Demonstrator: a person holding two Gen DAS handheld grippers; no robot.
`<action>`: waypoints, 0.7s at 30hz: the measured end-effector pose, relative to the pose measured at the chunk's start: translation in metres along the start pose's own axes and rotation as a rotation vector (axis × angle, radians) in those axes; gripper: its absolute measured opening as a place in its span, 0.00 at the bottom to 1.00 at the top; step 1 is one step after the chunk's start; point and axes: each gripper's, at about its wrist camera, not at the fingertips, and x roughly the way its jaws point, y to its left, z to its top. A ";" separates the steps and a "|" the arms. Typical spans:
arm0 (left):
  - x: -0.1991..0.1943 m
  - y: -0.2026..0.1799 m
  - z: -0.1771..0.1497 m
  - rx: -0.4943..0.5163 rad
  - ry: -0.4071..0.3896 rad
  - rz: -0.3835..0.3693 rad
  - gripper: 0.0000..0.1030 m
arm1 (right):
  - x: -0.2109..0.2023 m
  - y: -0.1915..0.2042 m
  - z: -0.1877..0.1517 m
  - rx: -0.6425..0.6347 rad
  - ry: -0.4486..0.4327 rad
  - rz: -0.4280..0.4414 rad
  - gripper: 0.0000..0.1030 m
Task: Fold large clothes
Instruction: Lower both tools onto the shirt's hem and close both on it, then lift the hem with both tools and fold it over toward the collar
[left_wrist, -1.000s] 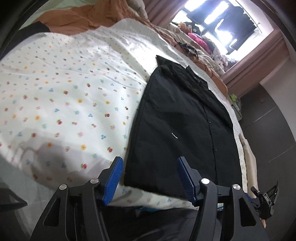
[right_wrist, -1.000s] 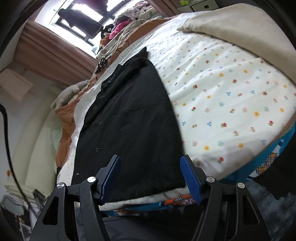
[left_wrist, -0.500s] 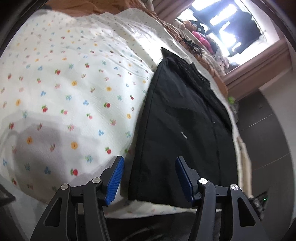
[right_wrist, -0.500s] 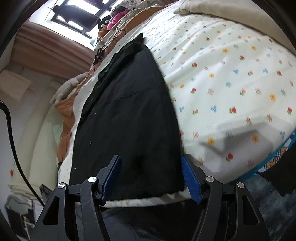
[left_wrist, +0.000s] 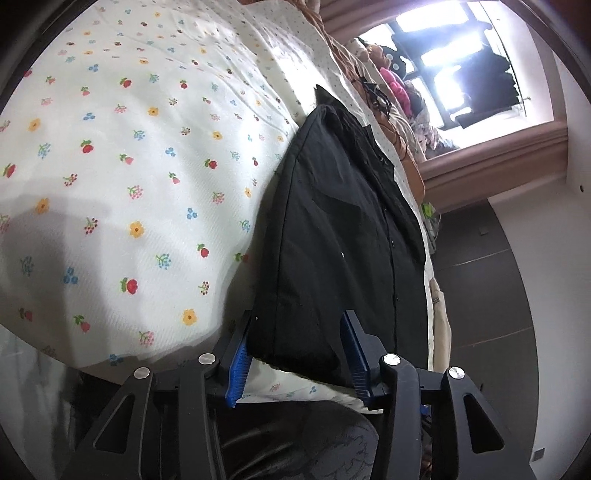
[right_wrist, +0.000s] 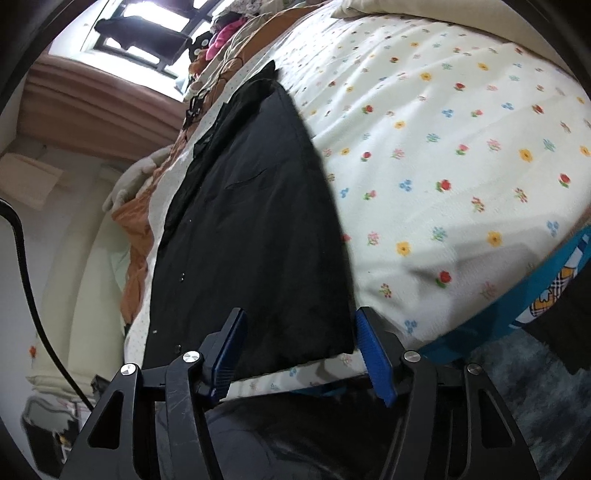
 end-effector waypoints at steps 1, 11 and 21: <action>0.001 -0.001 0.000 0.005 -0.002 0.006 0.46 | 0.000 -0.001 -0.001 0.005 -0.001 0.007 0.60; 0.018 -0.005 0.011 0.001 -0.016 0.034 0.39 | 0.007 -0.010 -0.006 0.081 -0.034 0.180 0.60; -0.008 -0.032 0.011 0.025 -0.113 0.010 0.11 | 0.000 0.016 0.001 0.111 -0.119 0.154 0.10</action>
